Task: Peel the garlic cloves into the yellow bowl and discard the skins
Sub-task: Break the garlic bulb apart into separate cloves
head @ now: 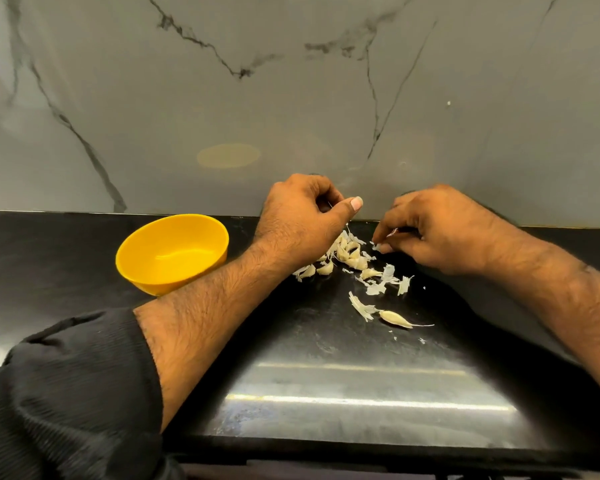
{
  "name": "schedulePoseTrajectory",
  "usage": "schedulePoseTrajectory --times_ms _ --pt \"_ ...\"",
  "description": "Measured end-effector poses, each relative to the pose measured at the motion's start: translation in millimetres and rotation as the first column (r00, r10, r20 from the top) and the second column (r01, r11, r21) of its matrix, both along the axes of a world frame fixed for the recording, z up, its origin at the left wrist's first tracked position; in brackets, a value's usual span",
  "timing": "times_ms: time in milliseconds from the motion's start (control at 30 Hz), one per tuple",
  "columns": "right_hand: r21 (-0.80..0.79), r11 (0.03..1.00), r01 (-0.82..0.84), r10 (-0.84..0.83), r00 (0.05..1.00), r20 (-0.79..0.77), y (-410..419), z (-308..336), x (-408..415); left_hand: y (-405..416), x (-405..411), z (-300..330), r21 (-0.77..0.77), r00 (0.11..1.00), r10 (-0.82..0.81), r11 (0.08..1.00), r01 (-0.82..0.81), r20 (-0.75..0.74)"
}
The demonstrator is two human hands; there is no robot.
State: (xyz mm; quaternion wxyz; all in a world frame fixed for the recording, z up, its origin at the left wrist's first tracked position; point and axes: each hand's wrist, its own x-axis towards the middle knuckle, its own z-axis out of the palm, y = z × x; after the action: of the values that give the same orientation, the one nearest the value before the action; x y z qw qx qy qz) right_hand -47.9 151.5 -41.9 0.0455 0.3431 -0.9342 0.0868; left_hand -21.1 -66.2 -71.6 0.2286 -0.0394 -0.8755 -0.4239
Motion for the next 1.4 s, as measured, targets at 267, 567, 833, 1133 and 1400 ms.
schedulePoseTrajectory --times_ms 267,567,833,1133,1400 --pt "-0.255 0.959 0.123 -0.084 0.984 0.157 8 -3 1 -4 5 3 0.080 0.999 -0.043 0.996 0.042 0.011" --pt "-0.120 0.986 0.116 -0.108 0.991 0.075 2 -6 4 -4 5 2 0.065 0.999 -0.021 0.998 0.018 0.038" --pt "0.070 0.997 0.017 -0.016 1.000 -0.022 -5 3 9 -2 7 3 0.057 0.999 -0.011 0.998 0.009 0.035" --pt "0.061 0.998 -0.001 0.006 0.996 -0.084 -8 7 6 -1 8 5 0.062 0.998 -0.002 0.998 -0.001 0.056" --pt "0.252 0.968 0.015 -0.004 0.999 -0.042 -21 15 19 -3 9 4 0.066 0.998 0.007 0.998 -0.011 0.060"
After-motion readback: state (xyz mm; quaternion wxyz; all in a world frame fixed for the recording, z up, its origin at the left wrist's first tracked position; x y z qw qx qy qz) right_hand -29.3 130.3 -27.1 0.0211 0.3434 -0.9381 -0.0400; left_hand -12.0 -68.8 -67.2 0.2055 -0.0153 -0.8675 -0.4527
